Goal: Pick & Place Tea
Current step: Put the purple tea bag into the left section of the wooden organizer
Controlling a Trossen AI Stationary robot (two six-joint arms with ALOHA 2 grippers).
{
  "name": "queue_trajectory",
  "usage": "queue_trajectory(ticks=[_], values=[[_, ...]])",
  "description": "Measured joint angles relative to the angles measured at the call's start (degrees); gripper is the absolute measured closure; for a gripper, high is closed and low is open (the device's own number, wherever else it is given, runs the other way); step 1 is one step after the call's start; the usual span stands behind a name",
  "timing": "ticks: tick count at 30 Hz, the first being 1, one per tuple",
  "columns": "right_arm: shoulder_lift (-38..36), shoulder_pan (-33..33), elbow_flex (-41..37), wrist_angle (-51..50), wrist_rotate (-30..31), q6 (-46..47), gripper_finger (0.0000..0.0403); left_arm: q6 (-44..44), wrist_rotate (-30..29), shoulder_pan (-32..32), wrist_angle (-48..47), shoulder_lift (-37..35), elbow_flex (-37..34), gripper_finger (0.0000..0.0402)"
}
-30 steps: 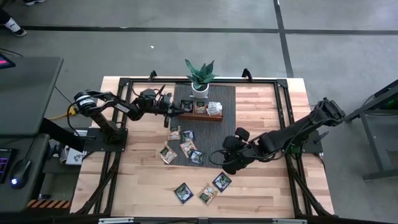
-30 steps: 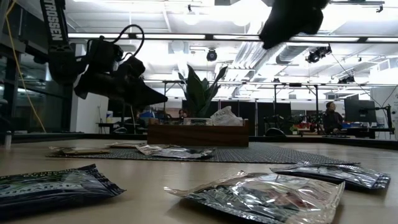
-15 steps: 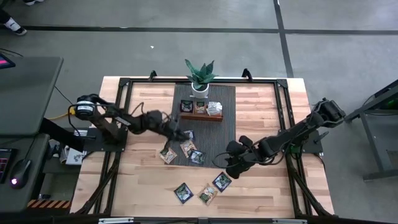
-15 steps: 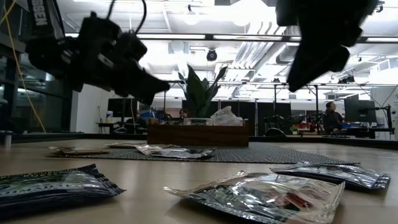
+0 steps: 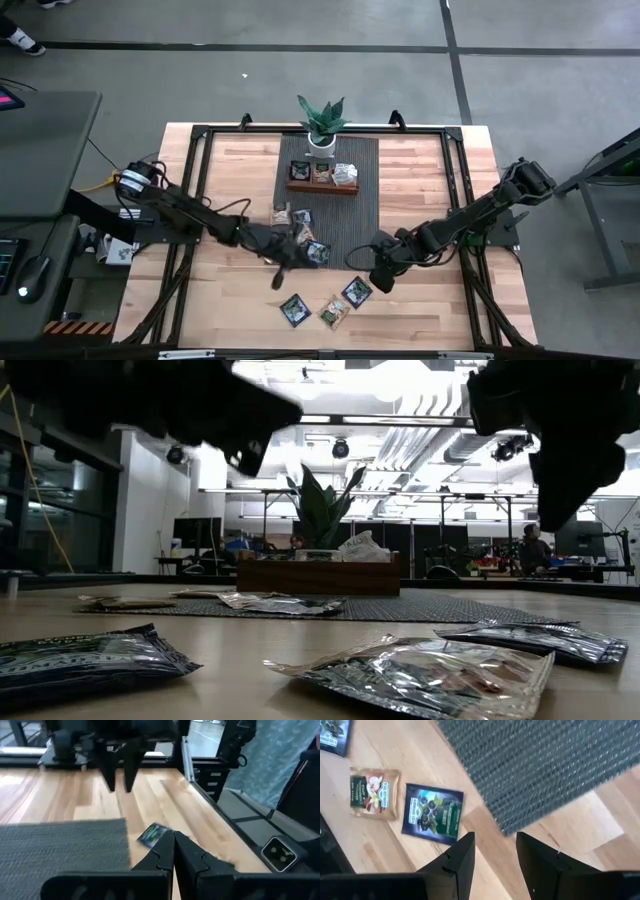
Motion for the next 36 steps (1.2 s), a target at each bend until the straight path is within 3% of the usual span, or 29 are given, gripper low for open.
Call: queue_trajectory(ticks=[7,15,21,27,36], values=[[0.0,0.0,-0.01,0.25,0.3,1.41,0.0263,1.53,-2.65,-2.75,-2.3,6.42,4.89,0.0401],[0.0,-0.04,-0.01,0.25,0.53,3.48,0.0263,0.3,-2.67,-3.49,-3.45,19.2,17.21,0.0401],[-0.04,0.11,-0.01,-0.66,-0.46,5.41,0.0263,1.06,-3.72,-3.98,-11.51,25.38,25.48,0.0401],[-0.07,0.11,-0.01,-0.84,-0.31,4.96,0.0263,2.55,-4.84,-4.66,-11.77,28.78,29.39,0.0401],[-0.07,0.11,-0.01,-0.67,0.82,4.02,0.0263,3.09,-5.54,-4.64,-14.03,29.57,29.59,0.0401]])
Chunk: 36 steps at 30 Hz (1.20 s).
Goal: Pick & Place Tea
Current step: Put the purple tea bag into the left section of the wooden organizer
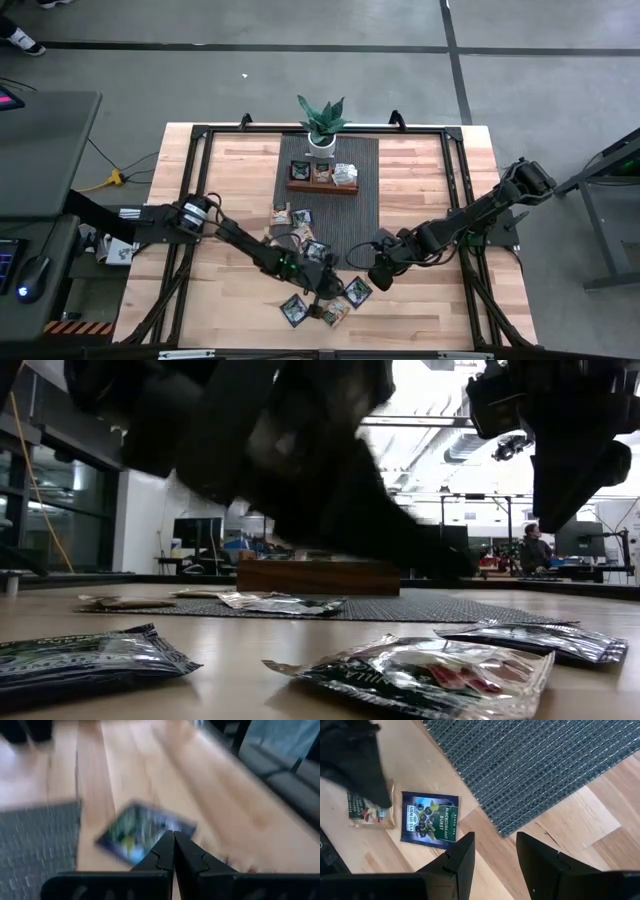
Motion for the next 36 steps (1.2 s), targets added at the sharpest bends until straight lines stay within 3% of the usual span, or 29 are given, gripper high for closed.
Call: queue_trajectory(ticks=[15,29,36], values=[[0.0,0.0,0.0,0.67,1.6,-0.27,0.0263,5.87,-0.8,0.05,-1.93,-0.04,0.43,0.0401],[0.0,0.0,0.0,0.69,0.85,-0.67,0.0263,13.55,0.33,0.04,-34.06,-0.04,17.06,0.0401],[0.0,0.0,0.02,0.69,1.42,-1.61,0.0263,14.47,-2.67,0.07,-34.97,1.21,18.7,0.0401]])
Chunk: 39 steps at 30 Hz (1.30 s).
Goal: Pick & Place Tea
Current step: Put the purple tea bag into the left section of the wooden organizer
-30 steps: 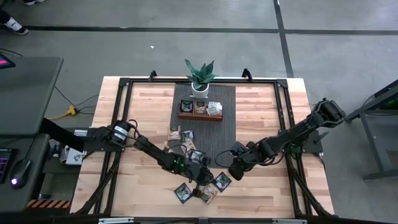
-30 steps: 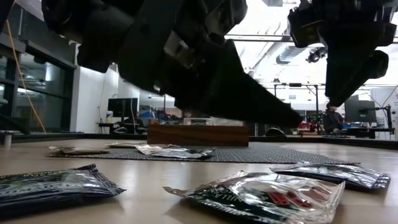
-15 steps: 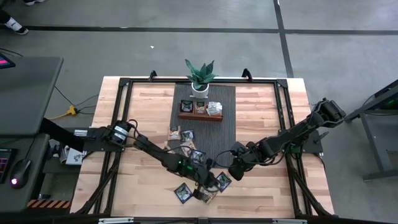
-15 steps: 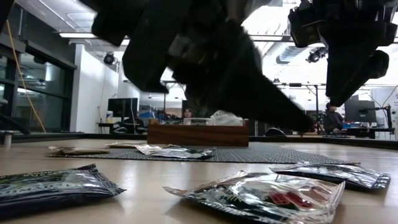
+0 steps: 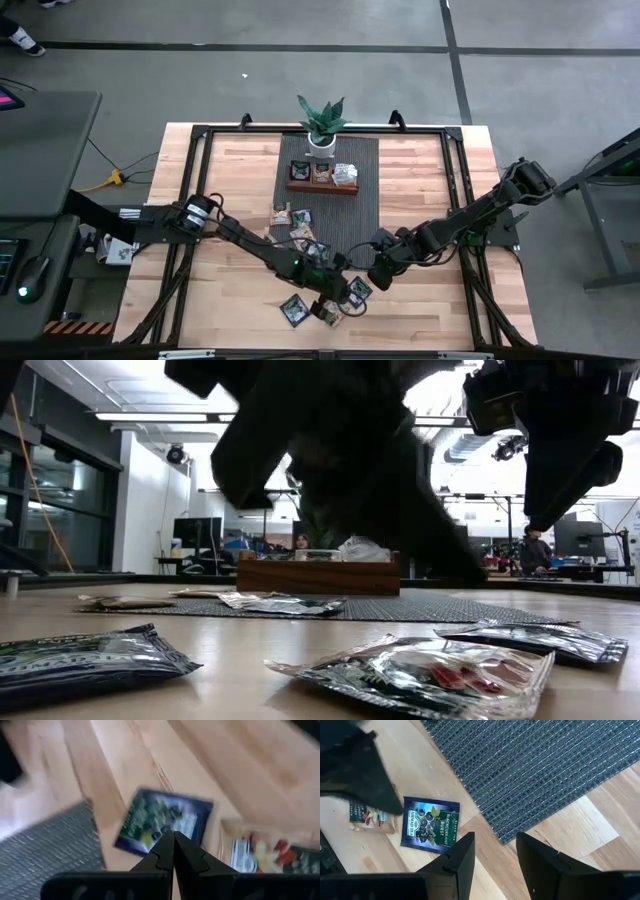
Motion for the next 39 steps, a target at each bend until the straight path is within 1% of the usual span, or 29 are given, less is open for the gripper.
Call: queue_trajectory(ticks=[4,9,12,16,22,26,31,34,36,39], values=[[0.0,0.0,-0.02,-0.02,0.0,-0.02,0.0263,1.24,-0.07,0.0,0.48,0.17,0.02,0.0401],[0.0,0.0,-0.01,-0.04,0.21,-0.08,0.0263,1.61,-0.86,0.0,1.16,2.27,-0.29,0.0401],[0.0,0.0,-0.02,-0.02,0.33,-0.07,0.0263,1.59,0.2,0.02,2.96,2.06,0.21,0.0401],[0.0,0.0,-0.01,0.12,0.34,0.55,0.0263,1.4,0.44,0.0,1.21,2.79,-0.21,0.0401],[0.0,1.53,-0.02,2.44,0.77,3.45,0.0263,0.44,1.44,0.41,2.85,3.76,0.06,0.0401],[0.01,4.36,-0.02,4.32,3.71,6.66,0.0263,-0.13,1.65,0.96,4.93,5.26,0.25,0.0401],[0.02,7.76,-0.02,5.11,7.2,11.78,0.0262,-0.62,3.17,1.55,4.78,5.39,0.23,0.0401],[0.55,9.08,0.0,5.2,7.83,14.68,0.0249,-0.97,3.13,1.8,4.91,6.34,0.22,0.0401],[1.78,9.65,-0.01,5.3,8.47,16.38,0.0232,-1.02,3.43,2.02,5.34,6.73,0.23,0.0401],[5.03,9.7,-0.02,6.55,7.08,18.28,0.0203,-1.02,3.61,2.01,5.25,6.8,0.21,0.0401]])
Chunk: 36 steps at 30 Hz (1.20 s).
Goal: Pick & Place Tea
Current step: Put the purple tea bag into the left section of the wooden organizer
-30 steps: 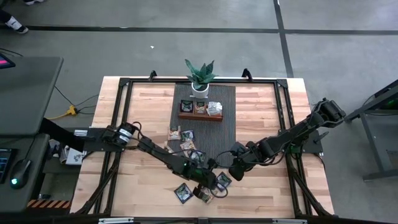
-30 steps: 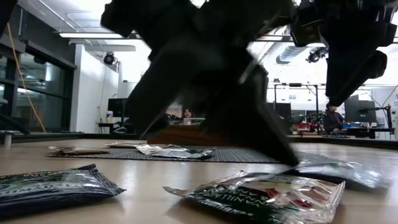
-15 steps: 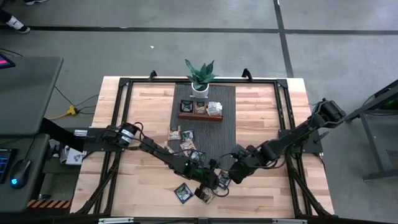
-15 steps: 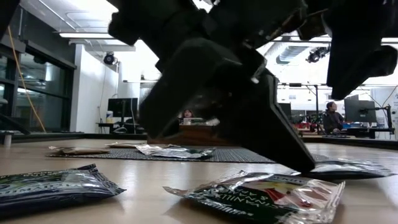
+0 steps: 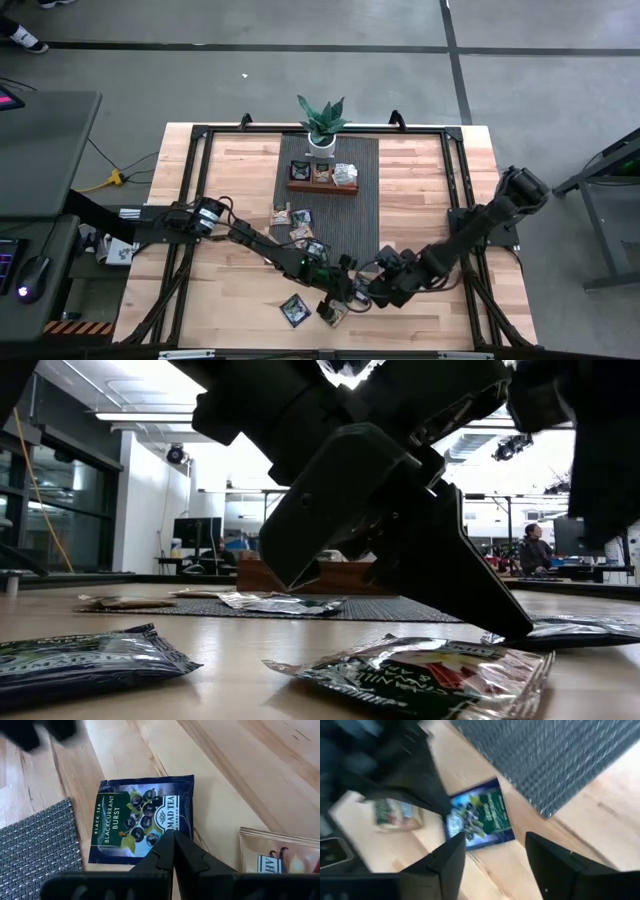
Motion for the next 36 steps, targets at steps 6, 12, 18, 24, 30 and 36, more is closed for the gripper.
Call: queue_trajectory(ticks=[6,12,18,24,30,36], values=[[4.66,-1.28,0.0,0.31,-2.93,2.67,0.0155,-0.02,0.22,0.0,-0.22,0.04,-0.04,0.0401],[4.83,-1.19,0.0,1.56,-2.17,4.28,0.0148,-0.02,0.28,0.02,-0.28,0.04,-0.15,0.0401],[5.47,-1.18,0.0,2.31,-2.53,5.32,0.0148,-0.02,0.9,0.01,-0.38,0.04,-0.2,0.0401],[8.23,-1.18,0.0,6.85,-4.34,5.46,0.0148,-0.02,0.88,0.0,-0.46,0.04,-0.26,0.0401],[10.82,-1.13,0.04,9.68,-4.73,5.16,0.0148,-0.09,0.94,0.0,-0.87,0.04,-0.26,0.0401],[10.84,-1.13,0.04,9.43,-4.49,4.89,0.0166,-0.09,0.96,0.0,-1.03,0.04,-0.26,0.0401]])
